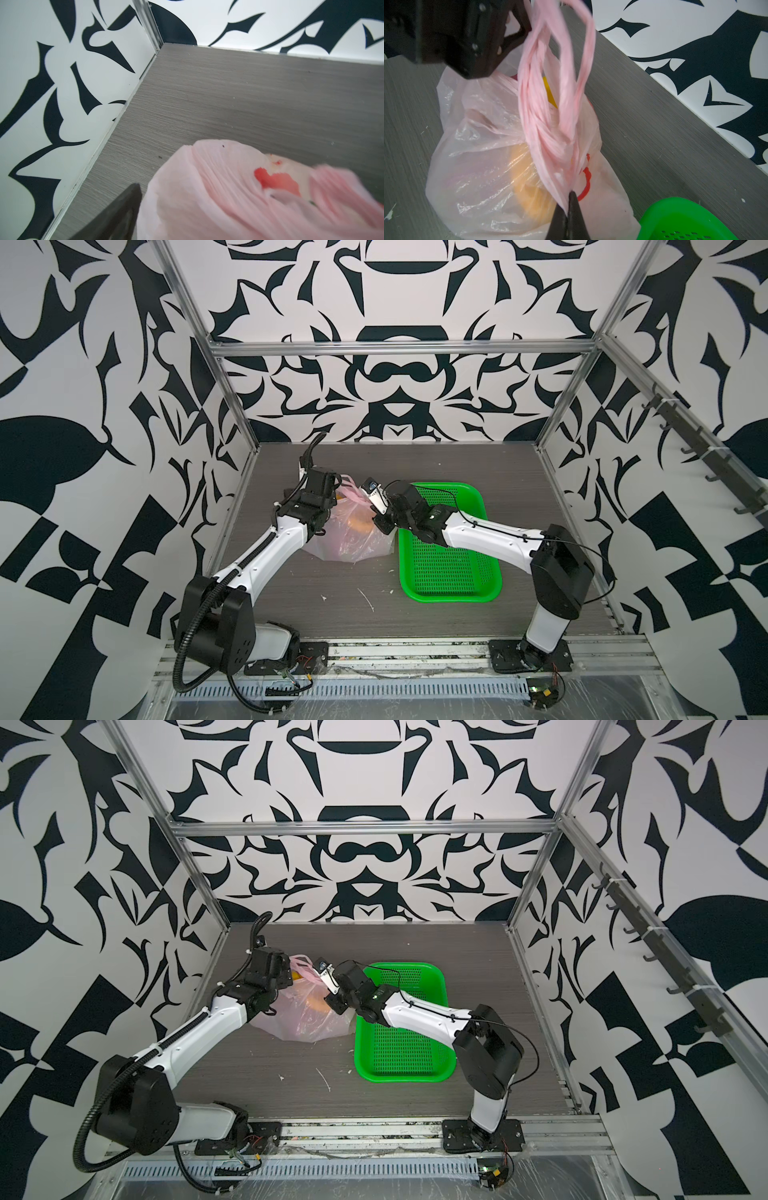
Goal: Untie the knot of the plastic bag and take out the fruit
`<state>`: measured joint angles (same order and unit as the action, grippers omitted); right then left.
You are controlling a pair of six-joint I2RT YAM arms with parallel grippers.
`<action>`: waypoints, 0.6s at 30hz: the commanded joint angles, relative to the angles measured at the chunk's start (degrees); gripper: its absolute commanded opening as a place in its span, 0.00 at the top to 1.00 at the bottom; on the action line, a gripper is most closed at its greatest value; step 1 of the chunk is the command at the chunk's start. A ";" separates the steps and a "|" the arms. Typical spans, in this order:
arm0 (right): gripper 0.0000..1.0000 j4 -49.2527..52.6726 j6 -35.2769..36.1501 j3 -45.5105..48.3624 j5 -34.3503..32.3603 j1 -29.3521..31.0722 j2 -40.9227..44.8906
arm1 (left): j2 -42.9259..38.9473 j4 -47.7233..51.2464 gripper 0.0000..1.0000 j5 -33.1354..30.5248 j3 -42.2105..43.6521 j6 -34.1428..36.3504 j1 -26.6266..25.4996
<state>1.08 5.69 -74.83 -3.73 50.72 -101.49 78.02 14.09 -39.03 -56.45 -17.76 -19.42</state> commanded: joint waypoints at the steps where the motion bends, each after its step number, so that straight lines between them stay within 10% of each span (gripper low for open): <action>1: 1.00 -0.94 -0.61 -0.27 -0.73 0.08 2.95 | -2.74 -1.68 0.12 0.40 0.49 -0.25 3.03; 8: 1.00 -1.41 -1.18 0.21 -1.37 -0.32 3.67 | -7.84 0.52 0.14 8.49 2.46 -2.76 9.17; 18: 0.94 -0.11 -1.21 -1.12 -0.29 -0.32 4.37 | -10.75 -0.88 0.68 26.42 5.38 -6.26 10.54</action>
<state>1.39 5.06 -74.81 -4.01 50.59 -100.27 68.77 13.96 -19.68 -52.62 -22.15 -9.26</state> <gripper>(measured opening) 0.048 0.375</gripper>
